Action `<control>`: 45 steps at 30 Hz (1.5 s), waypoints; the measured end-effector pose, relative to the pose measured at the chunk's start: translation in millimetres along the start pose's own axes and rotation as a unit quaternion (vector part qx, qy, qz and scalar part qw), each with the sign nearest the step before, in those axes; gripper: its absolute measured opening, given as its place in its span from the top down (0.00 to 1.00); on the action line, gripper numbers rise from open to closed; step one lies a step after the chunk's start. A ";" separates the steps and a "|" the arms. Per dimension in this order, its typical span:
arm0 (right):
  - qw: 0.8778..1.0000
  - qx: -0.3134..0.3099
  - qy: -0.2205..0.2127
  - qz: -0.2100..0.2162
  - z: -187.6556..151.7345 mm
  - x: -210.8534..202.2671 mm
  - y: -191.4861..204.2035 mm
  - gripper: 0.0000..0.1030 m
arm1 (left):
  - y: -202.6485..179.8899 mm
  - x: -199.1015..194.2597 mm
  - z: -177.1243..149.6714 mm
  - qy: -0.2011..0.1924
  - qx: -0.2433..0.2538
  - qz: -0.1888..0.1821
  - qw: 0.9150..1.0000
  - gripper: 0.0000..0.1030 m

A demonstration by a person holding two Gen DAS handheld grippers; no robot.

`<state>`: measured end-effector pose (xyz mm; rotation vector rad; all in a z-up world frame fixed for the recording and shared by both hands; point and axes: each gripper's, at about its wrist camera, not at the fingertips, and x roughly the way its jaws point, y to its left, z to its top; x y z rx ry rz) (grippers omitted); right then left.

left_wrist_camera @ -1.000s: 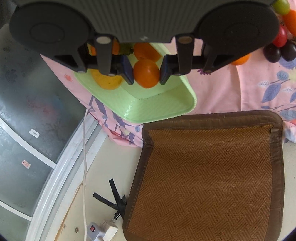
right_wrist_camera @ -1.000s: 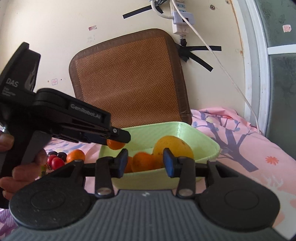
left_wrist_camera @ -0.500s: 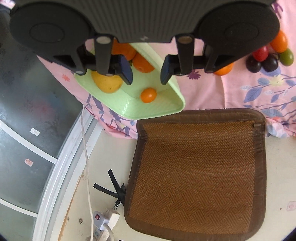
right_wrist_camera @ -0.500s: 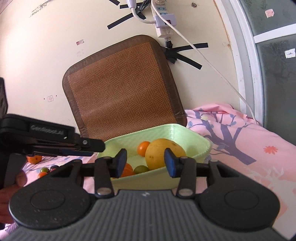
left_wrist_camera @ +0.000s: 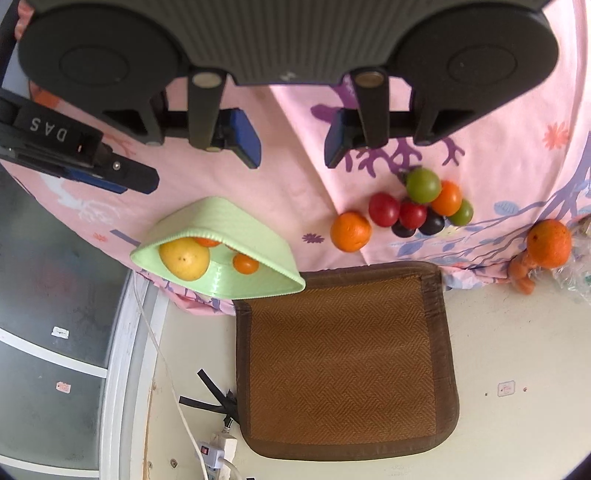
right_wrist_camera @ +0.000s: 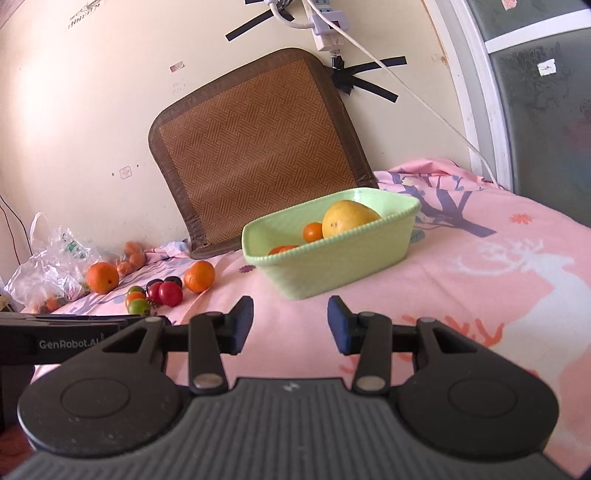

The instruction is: Organize fruits

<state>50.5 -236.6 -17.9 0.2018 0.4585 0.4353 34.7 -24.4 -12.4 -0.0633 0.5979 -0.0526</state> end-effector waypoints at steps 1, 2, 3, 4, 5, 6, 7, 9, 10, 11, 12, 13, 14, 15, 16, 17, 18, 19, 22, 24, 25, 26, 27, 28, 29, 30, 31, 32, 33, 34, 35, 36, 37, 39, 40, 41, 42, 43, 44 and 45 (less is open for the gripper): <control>1.000 0.000 -0.001 -0.005 -1.7 -2.6 1.6 0.54 | 1.7 -2.5 -3.8 0.000 0.000 0.000 1.000 0.62; 1.000 0.002 -0.003 -0.009 -3.1 -5.1 2.6 0.54 | 2.7 -4.8 -8.0 0.000 0.000 0.002 1.000 0.62; 1.000 0.007 -0.003 -0.014 -4.6 -6.6 3.2 0.54 | 4.6 -7.0 -11.9 0.000 0.001 0.003 1.000 0.62; 1.000 0.011 0.000 -0.018 -6.2 -7.2 3.6 0.54 | 6.3 -8.8 -15.6 0.000 0.001 0.004 1.000 0.62; 1.000 0.014 0.002 -0.022 -7.8 -7.7 4.4 0.54 | 7.8 -10.1 -18.8 0.000 0.002 0.004 1.000 0.62; 1.000 0.013 0.000 -0.028 -8.6 -8.7 6.0 0.54 | 9.6 -11.3 -22.1 0.001 0.002 0.005 1.000 0.62; 0.999 0.013 -0.005 -0.035 -9.6 -10.4 7.3 0.54 | 11.2 -11.9 -24.5 0.001 0.003 0.005 1.000 0.62; 0.999 0.017 -0.010 -0.045 -12.1 -12.5 9.0 0.54 | 13.6 -12.5 -29.6 0.003 0.007 0.006 1.000 0.62; 0.998 0.018 -0.012 -0.051 -13.1 -13.2 10.0 0.54 | 15.1 -12.3 -31.7 0.004 0.008 0.005 1.000 0.62; 0.998 0.019 -0.016 -0.056 -14.1 -14.3 10.5 0.54 | 16.6 -12.0 -32.8 0.004 0.007 0.002 1.000 0.62; 0.998 0.019 -0.018 -0.060 -14.9 -14.7 11.3 0.52 | 17.7 -13.0 -33.0 0.001 0.004 -0.002 1.000 0.61; 0.998 0.018 -0.019 -0.065 -15.4 -14.8 11.7 0.51 | 18.3 -13.5 -33.0 0.000 0.002 -0.006 1.000 0.60; 0.997 0.018 -0.020 -0.069 -15.6 -14.3 12.3 0.49 | 18.5 -13.7 -34.0 -0.001 0.002 -0.009 1.000 0.59; 0.997 0.018 -0.020 -0.072 -15.5 -13.8 12.2 0.49 | 18.5 -13.9 -34.2 -0.002 0.003 -0.011 1.000 0.59; 0.997 0.020 -0.019 -0.074 -15.5 -13.0 11.6 0.49 | 18.5 -14.4 -34.4 -0.004 0.003 -0.014 1.000 0.59; 0.997 0.022 -0.018 -0.076 -15.5 -12.7 10.7 0.49 | 18.7 -14.7 -34.7 -0.006 0.003 -0.016 1.000 0.59; 0.997 0.026 -0.018 -0.077 -15.3 -12.2 9.4 0.49 | 18.6 -15.3 -34.8 -0.007 0.003 -0.018 1.000 0.59; 0.996 0.031 -0.017 -0.079 -15.3 -11.8 8.3 0.49 | 18.5 -15.8 -35.0 -0.009 0.002 -0.019 1.000 0.59; 0.995 0.045 -0.016 -0.083 -14.9 -11.5 4.2 0.49 | 18.8 -17.0 -35.5 -0.013 0.001 -0.020 1.000 0.59; 0.995 0.054 -0.016 -0.084 -14.9 -11.6 1.9 0.49 | 17.9 -18.2 -35.8 -0.016 0.003 -0.020 1.000 0.59; 0.995 0.057 -0.016 -0.084 -14.9 -11.6 1.2 0.49 | 17.2 -18.8 -36.0 -0.018 0.004 -0.021 1.000 0.59; 0.995 0.060 -0.016 -0.084 -14.9 -11.5 0.4 0.49 | 16.8 -19.1 -36.2 -0.019 0.006 -0.022 1.000 0.59; 0.994 0.063 -0.016 -0.085 -14.9 -11.3 -0.2 0.49 | 16.4 -19.4 -36.3 -0.020 0.008 -0.022 1.000 0.59; 0.994 0.065 -0.015 -0.085 -14.9 -11.4 -0.9 0.49 | 15.9 -19.7 -36.4 -0.021 0.010 -0.023 0.999 0.59; 0.994 0.067 -0.014 -0.085 -14.8 -10.9 -1.2 0.49 | 15.4 -20.0 -36.5 -0.021 0.011 -0.024 0.999 0.59; 0.994 0.069 -0.013 -0.085 -14.6 -10.5 -1.7 0.49 | 15.0 -20.1 -36.5 -0.022 0.012 -0.026 0.999 0.59; 0.994 0.072 -0.013 -0.086 -14.4 -10.3 -2.5 0.49 | 14.4 -20.3 -36.7 -0.022 0.014 -0.027 0.999 0.59; 0.993 0.075 -0.012 -0.086 -14.4 -10.3 -3.4 0.49 | 14.0 -20.4 -36.8 -0.022 0.016 -0.028 0.999 0.59; 0.993 0.077 -0.011 -0.086 -14.4 -10.2 -4.2 0.49 | 13.2 -20.8 -37.0 -0.022 0.017 -0.029 0.999 0.59; 0.993 0.082 -0.010 -0.085 -14.0 -9.9 -5.5 0.49 | 12.8 -21.1 -37.2 -0.023 0.020 -0.031 0.999 0.59; 0.993 0.086 -0.010 -0.085 -13.9 -9.8 -6.8 0.49 | 11.9 -21.6 -37.5 -0.024 0.022 -0.032 0.999 0.59; 0.992 0.091 -0.009 -0.084 -13.8 -9.9 -8.1 0.49 | 11.3 -21.9 -37.6 -0.025 0.024 -0.033 0.999 0.59; 0.992 0.097 -0.008 -0.084 -13.6 -9.9 -9.6 0.49 | 10.6 -22.0 -37.8 -0.026 0.027 -0.035 0.999 0.59; 0.991 0.109 -0.007 -0.084 -13.5 -10.0 -13.0 0.49 | 9.5 -22.4 -38.1 -0.027 0.030 -0.036 0.999 0.57; 0.990 0.114 -0.006 -0.084 -13.5 -10.0 -14.5 0.49 | 9.0 -22.7 -38.3 -0.027 0.032 -0.036 0.998 0.57; 0.989 0.118 -0.005 -0.083 -13.4 -9.9 -15.7 0.49 | 9.0 -22.6 -38.4 -0.028 0.033 -0.037 0.998 0.57; 0.989 0.122 -0.004 -0.083 -13.3 -9.8 -16.6 0.49 | 9.0 -22.5 -38.5 -0.028 0.033 -0.037 0.998 0.57; 0.989 0.124 -0.004 -0.083 -13.4 -9.8 -17.2 0.49 | 8.7 -22.6 -38.6 -0.029 0.034 -0.037 0.998 0.57; 0.989 0.124 -0.003 -0.082 -13.5 -9.9 -17.3 0.49 | 8.5 -22.6 -38.7 -0.029 0.035 -0.037 0.998 0.57; 0.989 0.123 -0.004 -0.083 -13.5 -9.9 -17.3 0.49 | 8.4 -22.6 -38.7 -0.029 0.035 -0.037 0.998 0.57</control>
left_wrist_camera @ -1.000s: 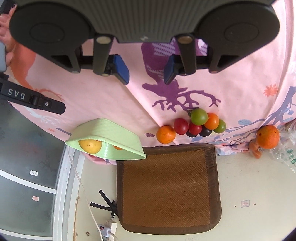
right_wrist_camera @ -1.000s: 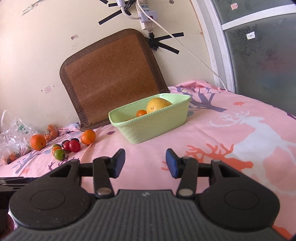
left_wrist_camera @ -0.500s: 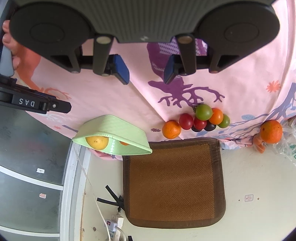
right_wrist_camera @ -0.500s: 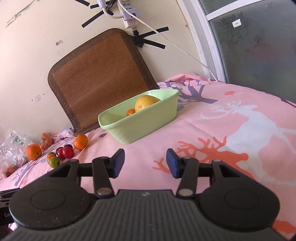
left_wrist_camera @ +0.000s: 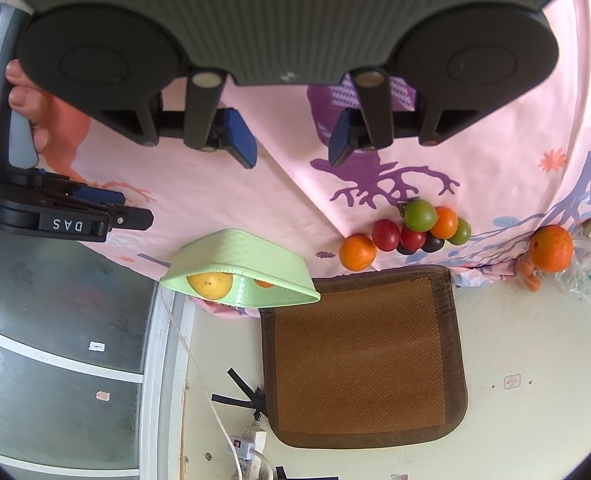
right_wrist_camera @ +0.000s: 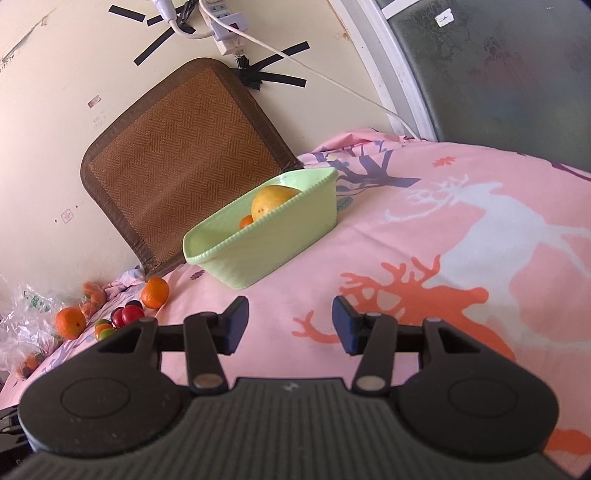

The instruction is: Organize fruits

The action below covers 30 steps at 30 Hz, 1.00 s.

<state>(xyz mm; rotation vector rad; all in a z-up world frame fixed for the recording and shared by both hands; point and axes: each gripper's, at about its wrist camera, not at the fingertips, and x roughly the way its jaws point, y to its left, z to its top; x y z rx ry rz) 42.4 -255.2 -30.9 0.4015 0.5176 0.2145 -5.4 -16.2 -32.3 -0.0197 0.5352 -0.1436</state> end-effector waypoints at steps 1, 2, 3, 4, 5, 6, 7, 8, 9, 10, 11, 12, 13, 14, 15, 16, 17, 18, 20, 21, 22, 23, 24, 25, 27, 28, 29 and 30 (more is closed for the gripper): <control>1.000 -0.001 0.000 0.000 -0.1 -0.1 0.0 0.49 | 0.0 0.1 0.1 0.000 0.000 0.000 1.000 0.57; 1.000 -0.001 0.000 0.000 0.0 0.0 0.0 0.49 | -0.1 0.2 0.1 0.000 0.000 0.000 1.000 0.57; 1.000 -0.001 -0.001 0.000 -0.1 -0.1 -0.4 0.49 | -0.1 0.1 0.1 0.000 0.000 0.000 1.000 0.57; 1.000 -0.001 -0.001 0.000 -0.1 0.0 -0.2 0.49 | -0.2 0.1 0.1 0.000 0.000 0.000 1.000 0.57; 1.000 0.000 -0.001 0.000 -0.1 -0.1 -0.3 0.49 | -0.3 -0.1 0.0 0.000 0.001 0.000 1.000 0.57; 1.000 0.001 -0.001 0.000 -0.1 -0.1 -0.7 0.49 | -0.5 -0.3 -0.1 -0.001 0.001 -0.001 1.000 0.57; 1.000 0.002 -0.001 0.000 -0.1 0.0 -0.8 0.49 | -0.7 -0.6 -0.3 -0.001 0.002 -0.002 1.000 0.57; 1.000 0.002 -0.001 0.000 -0.1 -0.3 -0.4 0.49 | -0.8 -0.8 -0.2 -0.002 0.002 -0.003 1.000 0.57; 1.000 0.002 -0.001 0.000 -0.2 -0.4 -0.4 0.49 | -0.7 -1.0 -0.3 -0.002 0.002 -0.004 1.000 0.57; 1.000 0.002 -0.001 0.000 -0.1 -0.2 -0.5 0.49 | -0.4 -1.4 -0.4 -0.003 0.002 -0.004 1.000 0.57; 1.000 0.002 -0.001 0.000 -0.1 -0.3 -0.5 0.49 | -0.5 -1.4 -0.4 -0.003 0.002 -0.005 1.000 0.57; 1.000 0.002 -0.001 0.000 -0.1 -0.3 -0.5 0.49 | -0.5 -1.4 -0.4 -0.003 0.002 -0.005 1.000 0.57; 1.000 0.002 -0.001 0.000 -0.1 -0.3 -0.6 0.49 | 0.2 -1.2 -0.4 -0.003 0.002 -0.007 1.000 0.57; 1.000 0.002 -0.001 0.000 -0.1 -0.2 -0.5 0.49 | 0.2 -1.2 -0.4 -0.003 0.001 -0.007 1.000 0.57; 1.000 0.002 -0.001 0.000 -0.1 -0.3 -0.5 0.49 | 0.3 -1.3 -0.5 -0.003 0.001 -0.008 1.000 0.57; 1.000 0.002 -0.001 0.000 -0.1 -0.3 -0.4 0.49 | 0.7 -1.3 -0.5 -0.003 0.001 -0.008 1.000 0.57; 1.000 0.002 -0.001 0.000 -0.1 -0.3 -0.4 0.49 | 0.7 -1.3 -0.4 -0.003 0.001 -0.009 1.000 0.57; 1.000 0.002 -0.001 0.000 -0.1 -0.4 -0.6 0.49 | 0.7 -1.2 -0.5 -0.003 0.001 -0.009 1.000 0.57; 1.000 0.002 -0.001 0.000 -0.2 -0.4 -0.4 0.49 | 0.5 -1.3 -0.5 -0.003 0.001 -0.009 1.000 0.57; 1.000 0.002 -0.001 0.000 -0.2 -0.5 -0.4 0.49 | 0.7 -1.3 -0.5 -0.003 0.000 -0.009 1.000 0.57; 1.000 0.002 -0.001 0.000 -0.3 -0.5 -0.5 0.49 | 0.7 -1.4 -0.4 -0.003 0.000 -0.009 1.000 0.57; 1.000 0.002 -0.001 0.000 -0.3 -0.5 -0.4 0.49 | 0.7 -1.4 -0.3 -0.003 0.000 -0.009 1.000 0.57; 1.000 0.002 -0.001 0.000 -0.4 -0.6 -0.4 0.49 | 0.8 -1.5 -0.3 -0.003 0.000 -0.009 1.000 0.57; 1.000 0.001 -0.002 0.000 -0.3 -0.5 0.1 0.49 | 0.8 -1.5 -0.2 -0.003 0.000 -0.009 1.000 0.57; 1.000 -0.001 -0.003 0.000 -0.3 -0.7 0.9 0.49 | 1.0 -1.5 -0.1 -0.003 0.000 -0.009 1.000 0.57; 1.000 -0.002 -0.003 0.000 -0.2 -0.8 1.5 0.49 | 1.0 -1.6 -0.1 -0.003 0.000 -0.009 1.000 0.57; 1.000 -0.003 -0.003 0.001 -0.3 -0.8 1.8 0.49 | 1.1 -1.6 0.0 -0.003 0.000 -0.009 1.000 0.57; 1.000 -0.004 -0.003 0.001 -0.3 -0.7 2.2 0.49 | 1.3 -1.7 0.1 -0.004 0.000 -0.009 1.000 0.57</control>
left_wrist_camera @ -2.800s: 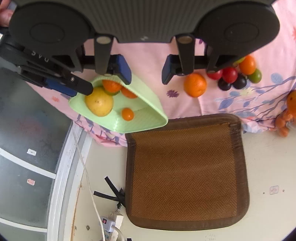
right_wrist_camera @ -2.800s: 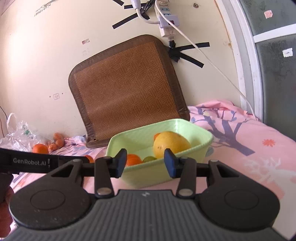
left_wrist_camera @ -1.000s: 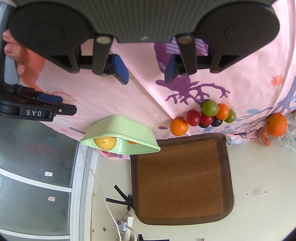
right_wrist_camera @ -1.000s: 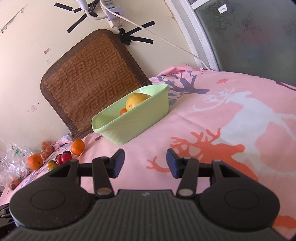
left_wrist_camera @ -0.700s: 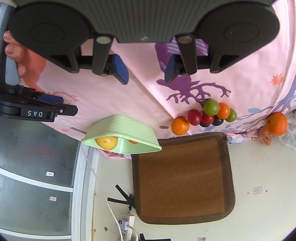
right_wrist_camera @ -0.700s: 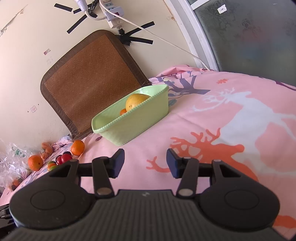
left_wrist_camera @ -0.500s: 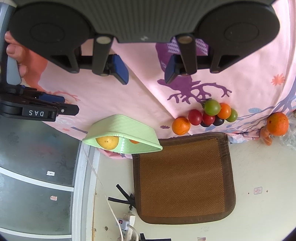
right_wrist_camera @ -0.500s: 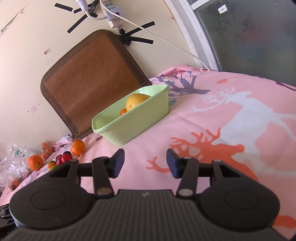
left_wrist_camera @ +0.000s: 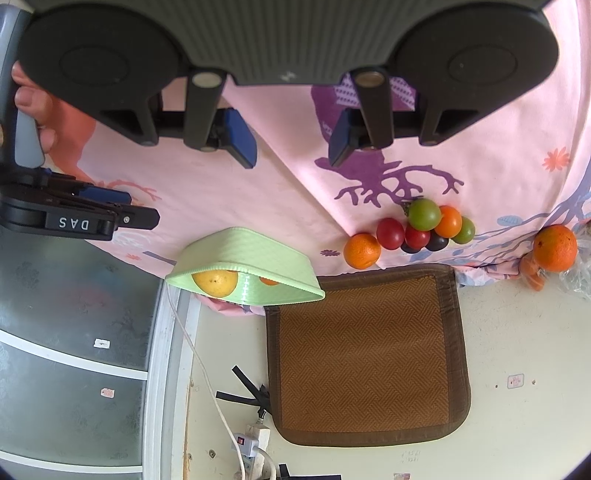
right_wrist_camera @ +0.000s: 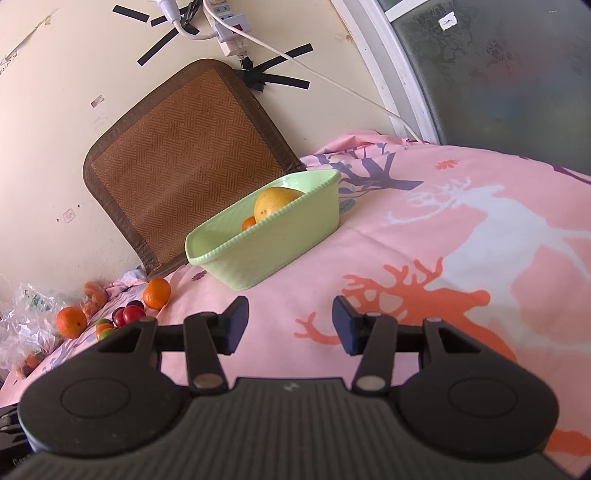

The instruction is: Organize fruits

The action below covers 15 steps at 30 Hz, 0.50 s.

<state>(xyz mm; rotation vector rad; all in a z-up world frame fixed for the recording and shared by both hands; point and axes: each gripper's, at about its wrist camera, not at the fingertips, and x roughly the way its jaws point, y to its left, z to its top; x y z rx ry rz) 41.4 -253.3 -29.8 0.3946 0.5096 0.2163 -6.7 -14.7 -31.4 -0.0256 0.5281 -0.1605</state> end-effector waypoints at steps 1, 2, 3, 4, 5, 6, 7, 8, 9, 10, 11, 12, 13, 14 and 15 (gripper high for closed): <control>1.000 -0.001 -0.001 0.000 0.0 0.0 0.3 0.49 | 0.5 -0.1 0.0 0.000 -0.001 -0.001 1.000 0.57; 1.000 -0.003 -0.001 0.000 -0.2 -0.2 0.7 0.49 | 0.7 -0.2 0.0 -0.001 -0.003 -0.001 1.000 0.56; 1.000 -0.006 -0.002 0.000 -0.4 -0.3 1.4 0.49 | 1.2 -0.6 0.1 -0.002 -0.005 -0.002 1.000 0.55; 1.000 -0.010 -0.002 0.001 -0.6 -0.4 2.1 0.49 | 1.7 -0.8 0.2 -0.002 -0.006 -0.003 1.000 0.55; 1.000 -0.014 -0.003 0.002 -1.0 -0.6 3.2 0.49 | 2.2 -1.1 0.4 -0.002 -0.009 -0.004 1.000 0.55; 1.000 -0.019 -0.005 0.002 -1.5 -1.0 4.6 0.49 | 2.9 -1.2 0.5 -0.002 -0.012 -0.005 1.000 0.55; 1.000 -0.027 -0.007 0.003 -2.2 -1.6 6.1 0.49 | 4.3 -1.3 0.8 -0.001 -0.016 -0.007 1.000 0.55; 0.999 -0.034 -0.009 0.003 -2.7 -2.0 7.9 0.49 | 5.3 -1.2 1.0 -0.001 -0.019 -0.008 1.000 0.55; 0.999 -0.041 -0.010 0.004 -3.2 -2.4 9.6 0.49 | 7.2 -1.2 1.4 0.000 -0.024 -0.009 1.000 0.55; 0.999 -0.047 -0.012 0.004 -3.7 -2.7 11.0 0.49 | 9.0 -1.1 1.9 0.001 -0.030 -0.010 1.000 0.55; 0.998 -0.053 -0.013 0.005 -4.0 -2.9 12.1 0.49 | 11.6 -1.2 2.4 0.003 -0.037 -0.011 0.999 0.55; 0.998 -0.059 -0.014 0.005 -4.4 -2.9 13.4 0.49 | 13.2 -1.1 2.7 0.004 -0.042 -0.013 0.999 0.55; 0.998 -0.063 -0.015 0.005 -4.6 -3.0 14.3 0.49 | 15.6 -1.6 2.9 0.005 -0.050 -0.013 0.999 0.55; 0.998 -0.066 -0.016 0.005 -4.8 -3.2 14.9 0.49 | 17.7 -1.7 3.2 0.006 -0.055 -0.014 0.998 0.55; 0.997 -0.069 -0.017 0.006 -4.9 -2.8 15.4 0.49 | 19.2 -1.8 3.8 0.007 -0.059 -0.014 0.998 0.55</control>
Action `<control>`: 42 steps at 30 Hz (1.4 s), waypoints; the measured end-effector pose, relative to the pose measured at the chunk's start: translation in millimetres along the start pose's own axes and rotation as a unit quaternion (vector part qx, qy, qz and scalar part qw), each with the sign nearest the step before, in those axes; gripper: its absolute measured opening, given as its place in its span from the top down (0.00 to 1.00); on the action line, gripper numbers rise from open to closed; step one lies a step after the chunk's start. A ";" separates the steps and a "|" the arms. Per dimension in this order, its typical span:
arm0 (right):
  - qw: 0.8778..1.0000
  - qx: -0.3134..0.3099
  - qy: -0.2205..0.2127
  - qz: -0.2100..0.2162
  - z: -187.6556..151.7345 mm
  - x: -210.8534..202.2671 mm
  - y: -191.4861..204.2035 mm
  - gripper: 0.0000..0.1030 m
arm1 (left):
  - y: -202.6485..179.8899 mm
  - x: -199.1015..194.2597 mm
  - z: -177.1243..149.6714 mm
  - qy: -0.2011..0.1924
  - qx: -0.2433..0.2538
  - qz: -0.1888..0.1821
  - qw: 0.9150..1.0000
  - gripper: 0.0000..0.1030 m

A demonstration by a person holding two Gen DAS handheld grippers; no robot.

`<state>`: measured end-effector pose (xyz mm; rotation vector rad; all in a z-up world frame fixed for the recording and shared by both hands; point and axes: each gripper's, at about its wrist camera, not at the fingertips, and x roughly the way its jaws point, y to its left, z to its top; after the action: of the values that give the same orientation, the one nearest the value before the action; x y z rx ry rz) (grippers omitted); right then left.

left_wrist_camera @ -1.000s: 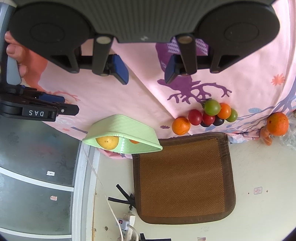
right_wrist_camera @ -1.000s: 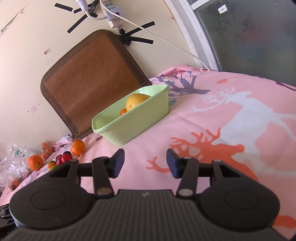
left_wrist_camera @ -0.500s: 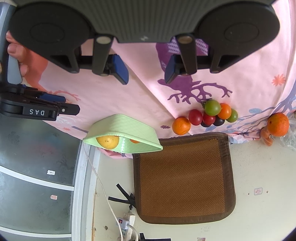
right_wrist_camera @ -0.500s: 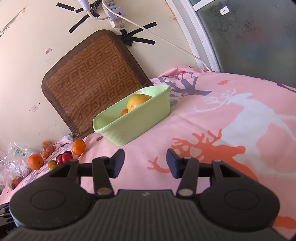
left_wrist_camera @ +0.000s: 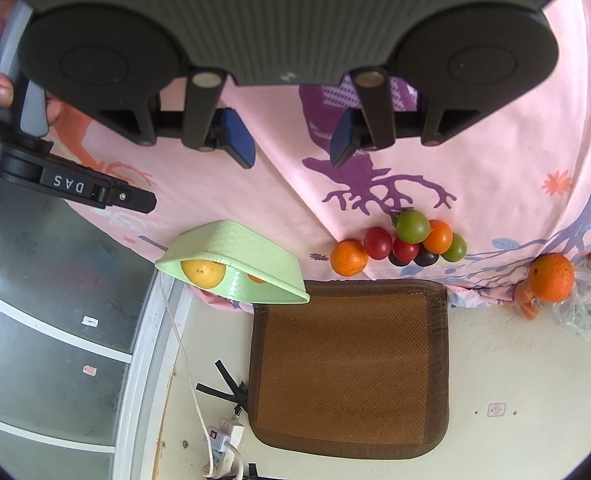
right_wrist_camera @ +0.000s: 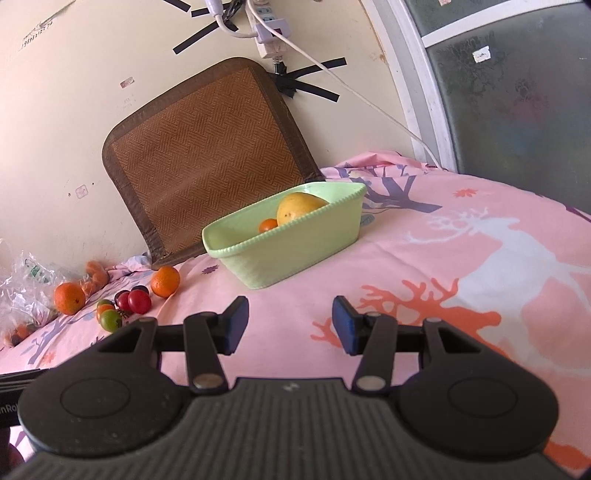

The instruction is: Organize fruits

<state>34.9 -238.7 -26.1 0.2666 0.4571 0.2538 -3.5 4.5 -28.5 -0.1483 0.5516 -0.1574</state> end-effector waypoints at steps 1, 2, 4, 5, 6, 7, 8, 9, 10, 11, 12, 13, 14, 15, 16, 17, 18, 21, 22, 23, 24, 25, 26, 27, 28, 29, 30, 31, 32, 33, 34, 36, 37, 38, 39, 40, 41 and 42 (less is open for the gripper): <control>1.000 -0.002 0.000 0.000 0.1 0.2 0.2 0.49 | 1.7 -0.3 1.0 0.001 -0.003 0.001 1.000 0.55; 1.000 -0.003 0.000 0.001 0.1 0.4 0.2 0.49 | 3.0 -1.0 2.3 0.000 -0.004 0.003 1.000 0.55; 1.000 -0.004 -0.001 0.001 -0.1 0.3 0.5 0.49 | 6.6 -3.9 6.1 -0.007 0.000 0.010 1.000 0.55; 1.000 -0.005 -0.001 0.001 -0.2 0.4 0.8 0.49 | 8.0 -5.6 7.5 -0.011 0.001 0.013 1.000 0.55; 1.000 -0.007 -0.001 0.001 -0.4 0.3 1.3 0.49 | 10.6 -7.7 9.5 -0.015 0.002 0.016 1.000 0.55; 1.000 -0.010 -0.002 0.002 -0.9 0.0 2.0 0.49 | 12.8 -9.3 11.1 -0.019 0.003 0.021 1.000 0.55; 1.000 -0.013 -0.003 0.003 -1.0 -0.4 2.8 0.49 | 15.1 -10.8 13.5 -0.023 0.006 0.028 0.999 0.55; 1.000 -0.016 -0.003 0.003 -1.3 -0.6 3.6 0.49 | 17.4 -11.9 14.9 -0.026 0.008 0.035 0.999 0.55; 1.000 -0.019 -0.004 0.004 -1.4 -0.7 4.4 0.49 | 21.4 -12.7 16.7 -0.030 0.009 0.043 0.999 0.55; 1.000 -0.020 -0.004 0.004 -1.5 -0.9 4.7 0.49 | 25.2 -13.3 18.1 -0.032 0.009 0.050 0.998 0.55; 1.000 -0.020 -0.004 0.005 -1.4 -0.8 4.8 0.49 | 28.8 -13.6 19.1 -0.034 0.006 0.057 0.998 0.55; 1.000 -0.020 -0.003 0.005 -1.4 -0.6 4.7 0.49 | 33.6 -13.7 20.2 -0.035 0.003 0.063 0.997 0.55; 1.000 -0.020 -0.003 0.005 -1.2 -0.5 4.5 0.49 | 38.0 -13.9 20.8 -0.036 0.000 0.069 0.997 0.55; 1.000 -0.020 -0.003 0.005 -1.2 -0.3 4.4 0.49 | 41.3 -13.7 21.2 -0.037 -0.003 0.075 0.997 0.55; 1.000 -0.021 -0.003 0.005 -1.2 -0.4 4.6 0.49 | 45.6 -13.1 21.6 -0.037 -0.005 0.081 0.996 0.55; 1.000 -0.021 -0.003 0.005 -1.2 -0.2 4.6 0.49 | 50.4 -12.7 21.9 -0.037 -0.010 0.087 0.996 0.55; 1.000 -0.022 -0.003 0.005 -1.2 0.0 4.7 0.49 | 53.4 -12.2 22.0 -0.037 -0.013 0.090 0.995 0.55; 1.000 -0.024 -0.001 0.005 -1.5 0.8 5.6 0.49 | 62.9 -10.7 20.6 -0.035 -0.026 0.096 0.994 0.55; 1.000 -0.024 -0.001 0.005 -1.6 0.6 5.8 0.49 | 64.7 -10.2 20.1 -0.035 -0.029 0.096 0.994 0.55; 1.000 -0.024 -0.001 0.005 -1.6 0.8 5.8 0.49 | 66.5 -9.0 19.3 -0.034 -0.033 0.096 0.994 0.55; 1.000 -0.025 -0.001 0.005 -1.6 0.9 5.7 0.49 | 67.5 -8.2 18.8 -0.032 -0.035 0.095 0.994 0.55; 1.000 -0.025 -0.001 0.004 -1.7 1.2 5.9 0.49 | 68.1 -7.8 18.7 -0.031 -0.036 0.094 0.994 0.55; 1.000 -0.025 0.000 0.004 -1.8 1.3 6.1 0.49 | 68.6 -8.0 18.6 -0.033 -0.037 0.093 0.994 0.55; 1.000 -0.025 -0.001 0.004 -1.8 1.3 6.1 0.49 | 68.8 -8.2 18.5 -0.034 -0.037 0.092 0.994 0.55; 1.000 -0.025 -0.001 0.004 -1.8 1.3 6.1 0.49 | 69.1 -8.3 18.3 -0.035 -0.038 0.091 0.994 0.55; 1.000 -0.025 0.000 0.004 -1.8 1.2 6.1 0.49 | 69.5 -8.1 17.9 -0.035 -0.039 0.091 0.994 0.55; 1.000 -0.025 0.000 0.004 -1.7 1.4 6.1 0.49 | 69.8 -7.9 17.8 -0.035 -0.040 0.090 0.994 0.55; 1.000 -0.025 -0.001 0.004 -1.7 1.2 6.0 0.49 | 70.2 -7.8 17.7 -0.035 -0.042 0.090 0.994 0.55; 1.000 -0.025 -0.001 0.004 -1.7 1.2 6.0 0.49 | 70.5 -7.9 17.7 -0.036 -0.043 0.090 0.994 0.55; 1.000 -0.025 -0.001 0.004 -1.7 1.3 6.0 0.49 | 70.7 -8.0 17.6 -0.036 -0.044 0.089 0.994 0.55; 1.000 -0.025 -0.001 0.004 -1.7 1.2 6.0 0.49 | 71.3 -8.4 17.5 -0.037 -0.046 0.089 0.994 0.55; 1.000 -0.024 -0.002 0.005 -1.9 0.9 5.9 0.49 | 72.5 -9.4 17.5 -0.039 -0.050 0.088 0.994 0.55; 1.000 -0.024 -0.003 0.005 -2.0 0.8 5.7 0.49 | 73.5 -9.8 17.5 -0.040 -0.053 0.088 0.994 0.55; 1.000 -0.024 -0.003 0.005 -2.1 0.7 5.5 0.49 | 74.6 -10.0 17.7 -0.041 -0.055 0.088 0.994 0.55; 1.000 -0.025 -0.004 0.005 -2.1 0.7 5.5 0.49 | 75.3 -10.0 17.6 -0.041 -0.058 0.088 0.994 0.55; 1.000 -0.025 -0.004 0.005 -2.2 0.7 5.5 0.49 | 76.1 -10.0 17.8 -0.040 -0.060 0.088 0.993 0.55; 1.000 -0.026 -0.004 0.006 -2.2 0.6 5.4 0.49 | 76.8 -10.2 17.9 -0.040 -0.062 0.088 0.993 0.55; 1.000 -0.027 -0.004 0.005 -2.3 0.5 5.7 0.49 | 77.4 -10.8 18.0 -0.040 -0.064 0.087 0.993 0.55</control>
<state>33.2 -232.9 -26.5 0.2174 0.4413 0.2743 5.4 83.9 -22.0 -0.2290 0.4925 0.0539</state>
